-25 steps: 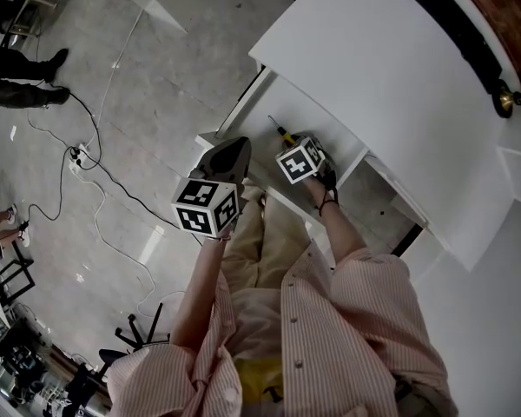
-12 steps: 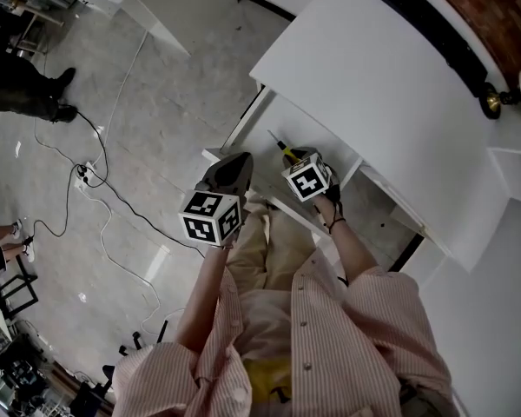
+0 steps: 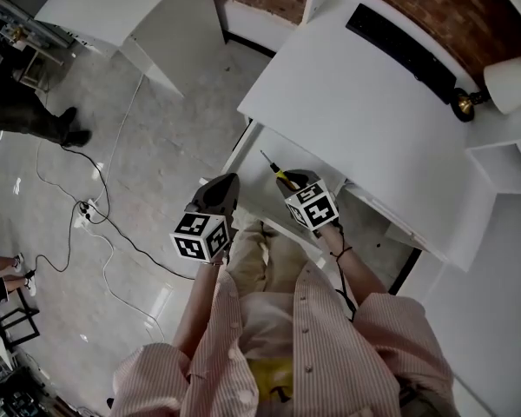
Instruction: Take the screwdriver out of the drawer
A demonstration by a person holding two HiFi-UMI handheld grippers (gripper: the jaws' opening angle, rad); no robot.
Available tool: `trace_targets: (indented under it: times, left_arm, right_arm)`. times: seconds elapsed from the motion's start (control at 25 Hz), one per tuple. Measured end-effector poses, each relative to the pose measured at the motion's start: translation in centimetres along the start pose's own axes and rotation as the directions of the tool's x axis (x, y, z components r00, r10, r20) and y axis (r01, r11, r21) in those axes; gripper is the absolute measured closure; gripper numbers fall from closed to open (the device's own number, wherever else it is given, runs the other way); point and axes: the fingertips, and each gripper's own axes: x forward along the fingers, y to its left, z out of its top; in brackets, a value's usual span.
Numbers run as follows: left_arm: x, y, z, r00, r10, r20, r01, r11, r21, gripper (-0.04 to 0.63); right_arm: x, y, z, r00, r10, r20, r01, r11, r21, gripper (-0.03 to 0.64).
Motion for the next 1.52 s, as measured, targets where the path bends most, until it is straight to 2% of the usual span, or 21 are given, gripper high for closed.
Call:
trace_targets:
  times: [0.28, 0.64, 1.12, 1.52]
  left_arm:
    - [-1.1, -1.3, 3.0, 0.996, -0.031, 0.078, 0.027, 0.998, 0.049, 0.597]
    - [-3.3, -3.0, 6.9, 0.982, -0.065, 0.176, 0.043, 0.991, 0.125, 0.597]
    - [-6.3, -4.1, 13.0, 0.946, -0.087, 0.311, 0.019, 0.976, 0.217, 0.597]
    - [-8.2, -4.7, 17.0, 0.913, -0.080, 0.400, -0.032, 0.964, 0.265, 0.597]
  right_arm:
    - [-4.4, 0.8, 4.1, 0.983, 0.023, 0.182, -0.031, 0.999, 0.040, 0.535]
    - [-10.5, 0.4, 9.0, 0.920, 0.000, 0.393, -0.036, 0.996, 0.084, 0.535]
    - [-19.2, -0.9, 14.5, 0.772, -0.063, 0.632, 0.010, 0.996, 0.086, 0.535]
    - [-25.1, -2.6, 16.7, 0.646, -0.138, 0.751, 0.069, 0.990, 0.122, 0.536]
